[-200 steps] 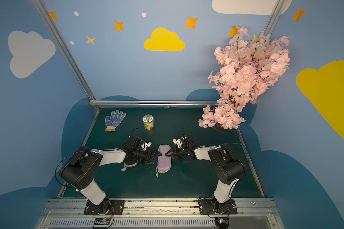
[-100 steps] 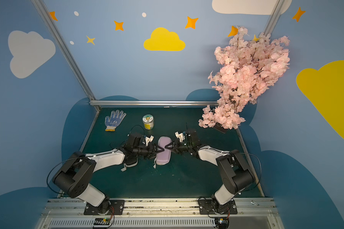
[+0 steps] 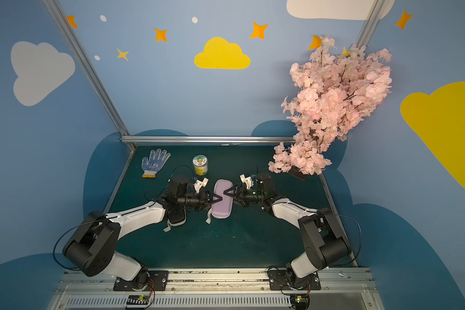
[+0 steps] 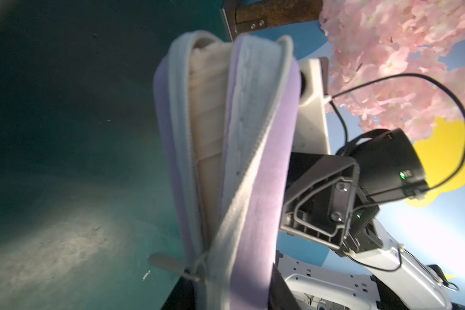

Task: Put umbrellas into zippered umbrella sleeves
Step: Pick up the umbrella sleeve at the center of the board.

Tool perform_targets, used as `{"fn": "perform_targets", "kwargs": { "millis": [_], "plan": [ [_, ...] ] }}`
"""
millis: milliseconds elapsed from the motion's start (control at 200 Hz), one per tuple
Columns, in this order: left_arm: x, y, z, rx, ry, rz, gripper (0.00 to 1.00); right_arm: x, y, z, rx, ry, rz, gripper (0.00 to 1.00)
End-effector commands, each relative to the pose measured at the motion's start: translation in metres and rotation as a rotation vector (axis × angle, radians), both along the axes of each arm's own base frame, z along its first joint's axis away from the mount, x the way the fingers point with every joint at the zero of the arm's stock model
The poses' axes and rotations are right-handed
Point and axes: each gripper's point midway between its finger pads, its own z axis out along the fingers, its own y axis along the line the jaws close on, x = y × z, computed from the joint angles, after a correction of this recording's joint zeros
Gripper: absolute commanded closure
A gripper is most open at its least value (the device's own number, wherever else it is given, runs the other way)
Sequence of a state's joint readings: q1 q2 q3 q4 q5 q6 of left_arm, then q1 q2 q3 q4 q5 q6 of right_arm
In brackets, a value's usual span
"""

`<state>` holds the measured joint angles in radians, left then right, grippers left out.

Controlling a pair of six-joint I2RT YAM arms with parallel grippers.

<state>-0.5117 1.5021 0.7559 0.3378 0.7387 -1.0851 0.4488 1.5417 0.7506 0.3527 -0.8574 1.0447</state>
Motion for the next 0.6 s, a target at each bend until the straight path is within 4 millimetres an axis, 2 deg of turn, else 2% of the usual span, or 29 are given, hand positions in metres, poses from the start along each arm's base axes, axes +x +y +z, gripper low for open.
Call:
{"fn": "perform_targets", "kwargs": {
  "millis": [0,140,270,385,501,551,591],
  "plan": [
    [-0.009,-0.01,0.051,-0.11,-0.137,-0.115,0.83,0.004,0.002,0.019,0.065,-0.064,0.095,0.33],
    [-0.028,-0.012,0.067,-0.138,-0.184,-0.245,0.81,0.003,0.007,0.047,0.105,-0.145,0.183,0.31],
    [-0.038,-0.006,0.072,-0.121,-0.221,-0.322,0.78,-0.002,0.009,0.066,0.147,-0.222,0.234,0.37],
    [-0.039,-0.004,0.082,-0.143,-0.245,-0.361,0.77,-0.003,0.011,0.074,0.169,-0.269,0.252,0.49],
    [-0.035,0.002,0.085,-0.125,-0.25,-0.358,0.74,0.003,0.012,0.081,0.184,-0.296,0.234,0.68],
    [-0.032,0.006,0.087,-0.121,-0.255,-0.344,0.7,0.006,0.013,0.084,0.187,-0.312,0.221,0.76],
    [-0.029,0.011,0.088,-0.117,-0.258,-0.325,0.63,0.009,0.013,0.086,0.186,-0.327,0.204,0.79]
  ]
}}
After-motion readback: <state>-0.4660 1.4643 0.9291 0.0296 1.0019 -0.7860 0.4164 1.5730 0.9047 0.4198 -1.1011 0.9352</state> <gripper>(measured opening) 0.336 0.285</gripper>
